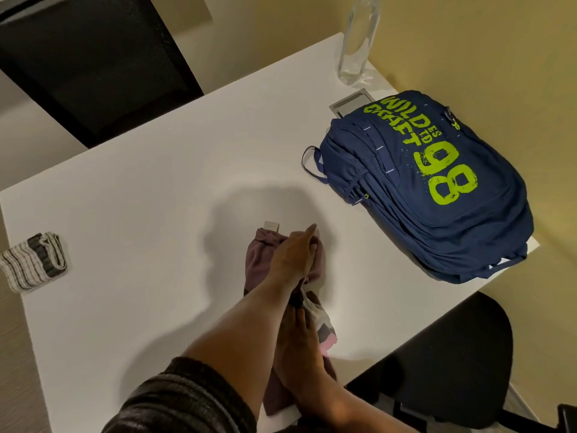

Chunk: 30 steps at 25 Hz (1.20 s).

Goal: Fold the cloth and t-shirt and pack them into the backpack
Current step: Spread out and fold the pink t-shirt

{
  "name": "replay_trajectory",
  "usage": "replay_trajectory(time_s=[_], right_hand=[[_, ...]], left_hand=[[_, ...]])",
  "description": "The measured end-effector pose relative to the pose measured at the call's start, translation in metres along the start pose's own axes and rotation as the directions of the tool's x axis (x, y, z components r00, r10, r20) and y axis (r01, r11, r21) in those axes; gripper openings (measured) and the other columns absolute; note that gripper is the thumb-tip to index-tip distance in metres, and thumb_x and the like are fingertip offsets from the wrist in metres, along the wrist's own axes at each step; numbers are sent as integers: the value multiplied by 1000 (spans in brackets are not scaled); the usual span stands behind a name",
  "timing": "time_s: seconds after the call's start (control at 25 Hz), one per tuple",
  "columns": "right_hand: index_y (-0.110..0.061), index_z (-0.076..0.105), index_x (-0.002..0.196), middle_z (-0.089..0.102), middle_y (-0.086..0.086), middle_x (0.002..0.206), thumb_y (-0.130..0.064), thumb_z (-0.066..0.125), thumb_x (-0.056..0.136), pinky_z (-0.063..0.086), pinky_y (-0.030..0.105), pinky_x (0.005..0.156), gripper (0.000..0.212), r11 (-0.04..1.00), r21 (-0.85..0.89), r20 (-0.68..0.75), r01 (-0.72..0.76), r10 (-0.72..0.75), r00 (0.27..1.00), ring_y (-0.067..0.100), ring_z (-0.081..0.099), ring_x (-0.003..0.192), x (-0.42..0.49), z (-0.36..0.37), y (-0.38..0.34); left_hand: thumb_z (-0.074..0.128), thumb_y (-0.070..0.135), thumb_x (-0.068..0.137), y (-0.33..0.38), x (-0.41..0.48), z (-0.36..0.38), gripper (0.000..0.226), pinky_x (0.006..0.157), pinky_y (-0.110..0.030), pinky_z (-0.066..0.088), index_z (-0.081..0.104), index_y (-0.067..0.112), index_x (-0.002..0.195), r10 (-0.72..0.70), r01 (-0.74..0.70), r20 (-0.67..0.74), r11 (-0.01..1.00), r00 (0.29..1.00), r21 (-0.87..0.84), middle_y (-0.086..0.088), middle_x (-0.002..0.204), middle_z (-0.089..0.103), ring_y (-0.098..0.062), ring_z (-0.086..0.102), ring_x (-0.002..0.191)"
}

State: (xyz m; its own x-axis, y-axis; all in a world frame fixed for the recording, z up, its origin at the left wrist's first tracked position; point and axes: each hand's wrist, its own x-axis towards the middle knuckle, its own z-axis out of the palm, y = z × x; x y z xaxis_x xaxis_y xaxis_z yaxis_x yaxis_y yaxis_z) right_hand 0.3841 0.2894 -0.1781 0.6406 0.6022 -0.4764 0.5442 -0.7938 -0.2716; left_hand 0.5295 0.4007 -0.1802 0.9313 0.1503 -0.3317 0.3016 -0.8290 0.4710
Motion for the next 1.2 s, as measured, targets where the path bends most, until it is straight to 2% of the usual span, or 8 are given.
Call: replay_trajectory(time_s=[0.2,0.32,0.44,0.56,0.76,0.92,1.04,1.2], right_hand=[[-17,9,163,19,14,170,-45,41,107,13,51,129,70,999,25,61,-32,31,998,36,17,158,4,-4,1],[-17,9,164,19,14,170,-45,38,106,13,49,129,70,992,116,52,-43,37,998,34,17,158,1,-4,-5],[-31,17,161,30,-1,165,-45,53,97,27,47,127,74,919,394,38,-27,13,999,23,27,155,-2,-15,-11],[-39,43,145,58,-13,136,-45,52,95,43,42,115,51,829,555,-31,70,-64,997,11,54,129,-11,-41,-15],[-28,68,103,71,-14,87,-24,58,104,60,27,72,11,688,694,-419,210,149,895,7,69,78,-5,-103,-15],[-26,70,114,70,-11,111,-15,58,101,55,24,82,21,655,709,-490,262,190,851,5,65,98,17,-155,-16],[-29,57,144,60,-8,140,-7,65,93,51,31,100,56,716,601,-483,356,-30,875,11,57,122,25,-185,-19],[-40,31,160,38,-12,164,-42,72,84,34,35,122,87,746,518,-273,418,-319,908,10,38,148,22,-212,-34]], left_hand=[[42,40,109,9,1,3,36,87,-32,58,62,12,118,-113,115,-88,993,990,11,-9,110,69,-22,68,96],[55,52,102,9,-9,-11,41,74,-21,54,65,12,102,-308,265,-198,939,930,-218,-2,92,67,-15,64,82],[75,26,93,1,-29,-32,23,67,-5,44,65,6,99,-462,311,-225,815,858,-489,1,88,63,-10,60,80],[73,7,89,-20,-61,-58,16,72,-12,51,59,12,96,-512,290,-234,745,827,-601,7,86,61,-11,60,80],[67,24,91,-53,-114,-110,18,77,-29,56,64,10,101,-459,231,-128,645,879,-729,3,90,69,-14,65,83],[55,19,104,-50,-156,-153,20,95,-49,58,68,4,104,-376,183,-48,553,925,-813,-15,104,70,-36,67,102],[54,22,106,-36,-190,-193,21,95,-45,57,72,10,105,-299,86,-53,432,953,-898,-11,104,74,-29,70,100],[68,23,99,-24,-232,-245,21,91,-37,60,72,10,115,-171,-24,-123,489,978,-872,-11,107,75,-27,72,102]])
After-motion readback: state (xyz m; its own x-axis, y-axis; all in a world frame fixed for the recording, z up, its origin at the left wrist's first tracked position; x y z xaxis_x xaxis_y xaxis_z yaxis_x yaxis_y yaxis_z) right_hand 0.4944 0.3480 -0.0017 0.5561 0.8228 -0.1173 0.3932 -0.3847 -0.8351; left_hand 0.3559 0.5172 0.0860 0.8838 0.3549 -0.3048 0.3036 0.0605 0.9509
